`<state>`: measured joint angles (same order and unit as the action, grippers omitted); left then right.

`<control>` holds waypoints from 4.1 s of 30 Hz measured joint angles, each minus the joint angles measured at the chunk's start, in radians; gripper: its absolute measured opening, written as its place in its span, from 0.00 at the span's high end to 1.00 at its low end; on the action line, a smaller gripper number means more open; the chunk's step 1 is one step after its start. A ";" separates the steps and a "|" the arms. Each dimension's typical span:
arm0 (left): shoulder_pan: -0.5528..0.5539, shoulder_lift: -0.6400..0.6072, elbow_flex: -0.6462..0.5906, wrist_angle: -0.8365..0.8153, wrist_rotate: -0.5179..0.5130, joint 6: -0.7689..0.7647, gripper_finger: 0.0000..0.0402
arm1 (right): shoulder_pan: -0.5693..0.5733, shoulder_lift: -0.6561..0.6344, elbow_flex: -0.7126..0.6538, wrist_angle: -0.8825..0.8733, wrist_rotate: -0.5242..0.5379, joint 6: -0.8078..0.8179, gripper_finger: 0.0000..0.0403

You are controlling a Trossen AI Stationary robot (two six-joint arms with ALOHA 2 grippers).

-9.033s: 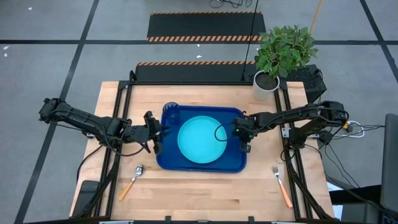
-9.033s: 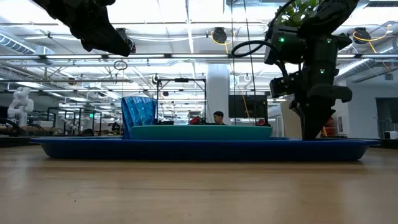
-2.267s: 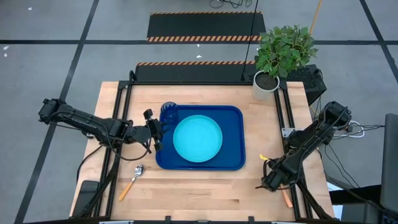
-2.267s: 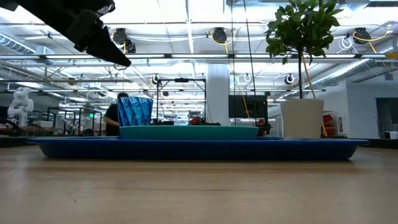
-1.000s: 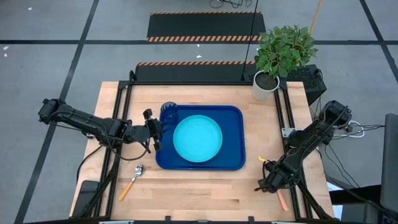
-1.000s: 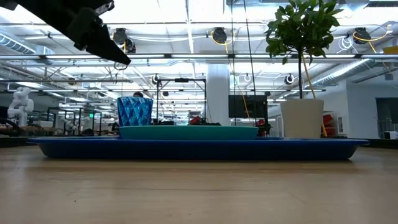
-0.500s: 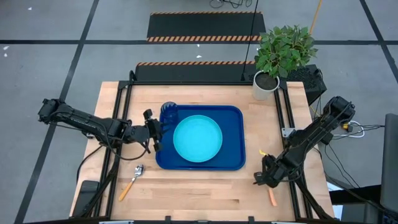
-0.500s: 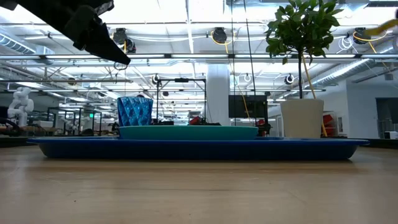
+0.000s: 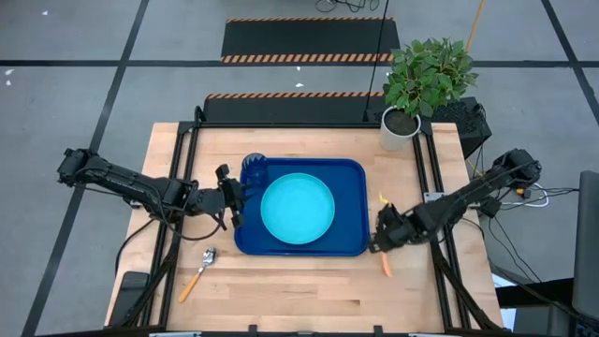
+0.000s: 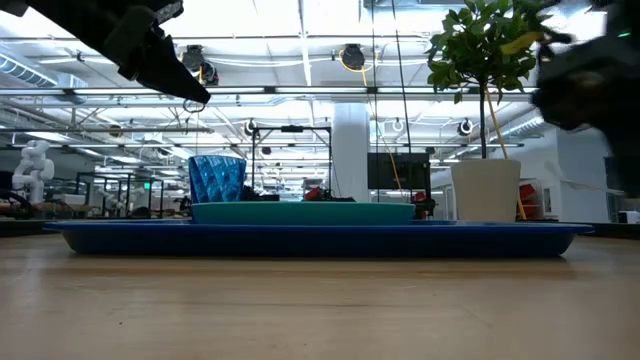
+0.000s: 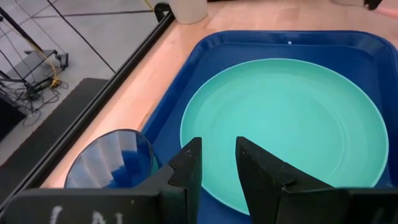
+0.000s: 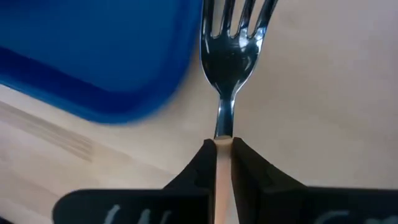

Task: Pick and place plate/cup/fork/spoon on tray
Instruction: Put the orange fork beside the light blue plate

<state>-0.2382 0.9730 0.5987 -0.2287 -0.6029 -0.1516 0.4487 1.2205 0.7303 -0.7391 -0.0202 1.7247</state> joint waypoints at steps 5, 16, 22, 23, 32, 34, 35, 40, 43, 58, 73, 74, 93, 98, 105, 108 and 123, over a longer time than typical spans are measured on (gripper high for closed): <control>0.000 0.000 0.000 -0.002 0.000 -0.009 0.75 | -0.121 0.000 0.000 0.092 -0.003 -0.138 0.98; 0.000 0.000 0.000 -0.006 0.003 -0.003 0.75 | -0.313 -0.001 0.095 0.156 -0.034 -0.387 0.98; 0.000 0.000 0.000 -0.006 0.003 -0.001 0.75 | -0.412 0.010 0.101 0.121 -0.035 -0.495 0.98; 0.000 0.000 0.000 -0.007 0.003 -0.001 0.75 | -0.427 0.014 0.101 0.114 -0.035 -0.512 0.98; 0.000 0.000 0.000 -0.009 0.017 -0.002 0.75 | -0.507 0.102 0.101 0.145 -0.068 -0.590 0.98; 0.000 0.000 0.000 -0.010 0.023 -0.002 0.75 | -0.515 0.128 0.097 0.154 -0.087 -0.597 0.98; 0.000 0.000 0.000 -0.012 0.023 -0.002 0.75 | -0.519 0.137 0.096 0.159 -0.086 -0.597 0.98; 0.000 0.001 0.000 -0.012 0.023 -0.016 0.75 | -0.526 0.163 0.095 0.175 -0.061 -0.567 0.98; 0.000 0.001 0.001 -0.006 0.023 -0.034 0.75 | -0.533 0.164 0.095 0.173 -0.059 -0.537 0.98; -0.008 0.001 0.001 -0.007 0.096 -0.037 0.75 | -0.594 0.174 0.094 0.159 -0.060 -0.468 0.98; -0.026 0.001 0.001 -0.036 0.101 -0.061 0.75 | -0.591 0.296 0.093 0.211 -0.086 -0.513 0.99; -0.026 0.001 0.001 -0.038 0.101 -0.061 0.75 | -0.591 0.291 0.093 0.205 -0.086 -0.514 0.99; -0.029 0.001 0.001 -0.051 0.106 -0.095 0.75 | -0.545 0.131 0.093 0.372 -0.034 -0.774 1.00; -0.029 0.001 0.001 -0.020 0.106 -0.094 0.75 | -0.542 0.127 0.093 0.358 -0.084 -1.023 1.00; -0.029 0.001 0.001 0.147 0.097 -0.039 0.75 | -0.522 0.128 0.093 0.277 -0.083 -1.224 1.00; -0.029 0.001 0.001 0.211 0.088 -0.026 0.75 | -0.499 0.128 0.093 0.283 -0.083 -1.295 0.99; -0.029 0.001 0.001 0.260 0.052 0.053 0.75 | -0.459 0.128 0.093 0.342 -0.107 -1.505 0.72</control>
<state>-0.2672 0.9737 0.5995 0.0308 -0.5510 -0.0987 -0.0107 1.3483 0.8238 -0.3968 -0.1272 0.2193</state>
